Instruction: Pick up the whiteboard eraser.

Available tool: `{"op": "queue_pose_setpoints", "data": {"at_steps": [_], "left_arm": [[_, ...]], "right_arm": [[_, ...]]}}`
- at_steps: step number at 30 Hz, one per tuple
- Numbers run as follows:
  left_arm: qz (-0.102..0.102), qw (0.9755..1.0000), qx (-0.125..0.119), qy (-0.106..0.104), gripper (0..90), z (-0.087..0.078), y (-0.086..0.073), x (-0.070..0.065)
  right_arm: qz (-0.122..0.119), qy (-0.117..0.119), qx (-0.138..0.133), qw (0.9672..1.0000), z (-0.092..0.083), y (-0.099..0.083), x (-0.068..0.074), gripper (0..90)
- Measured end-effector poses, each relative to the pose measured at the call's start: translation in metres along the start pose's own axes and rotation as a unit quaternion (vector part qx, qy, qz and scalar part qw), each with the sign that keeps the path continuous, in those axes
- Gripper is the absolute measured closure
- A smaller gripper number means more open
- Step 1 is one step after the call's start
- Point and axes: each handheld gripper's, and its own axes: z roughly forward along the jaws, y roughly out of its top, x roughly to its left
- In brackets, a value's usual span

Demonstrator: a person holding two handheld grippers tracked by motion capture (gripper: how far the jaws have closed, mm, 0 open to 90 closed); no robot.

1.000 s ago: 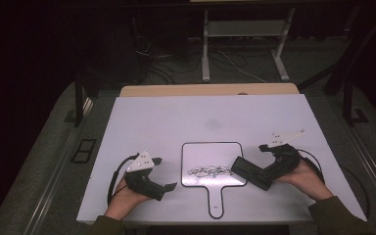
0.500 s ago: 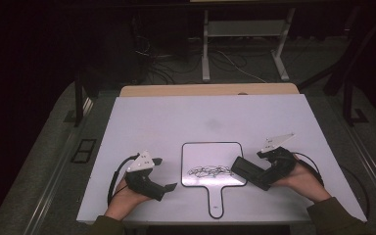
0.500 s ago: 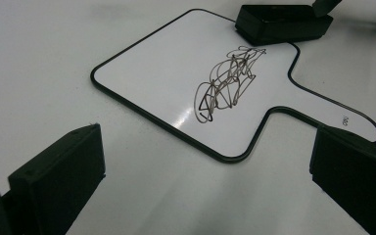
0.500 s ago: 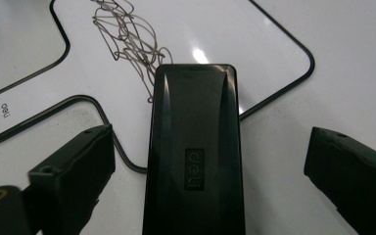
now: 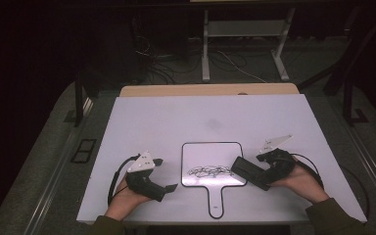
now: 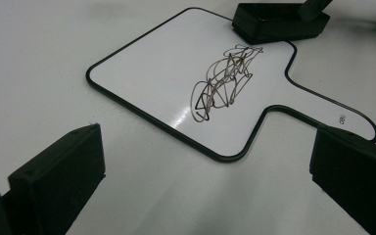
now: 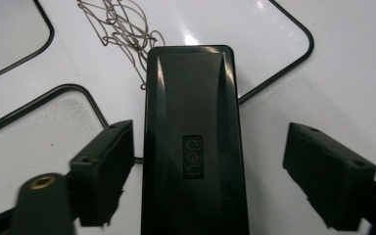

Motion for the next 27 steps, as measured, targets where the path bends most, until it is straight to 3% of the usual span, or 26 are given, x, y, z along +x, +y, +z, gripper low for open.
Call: {"op": "queue_pose_setpoints", "data": {"at_steps": [10, 15, 27], "left_arm": [[0.0, 1.0, 0.003, -0.003, 0.0, 0.001, 0.0, 0.0], [0.002, 1.0, 0.004, -0.004, 0.0, 0.0, 0.0, 0.0], [0.002, 1.0, 0.005, -0.005, 0.0, 0.001, 0.0, -0.001]], "right_arm": [[0.0, 0.005, 0.017, 0.9998, 0.005, 0.0, 0.002, 21.3], [-0.005, 0.001, 0.032, 0.9995, 0.009, 0.0, 0.006, 27.8], [-0.01, 0.004, 0.048, 0.9988, 0.011, 0.0, 0.007, 33.8]]}}
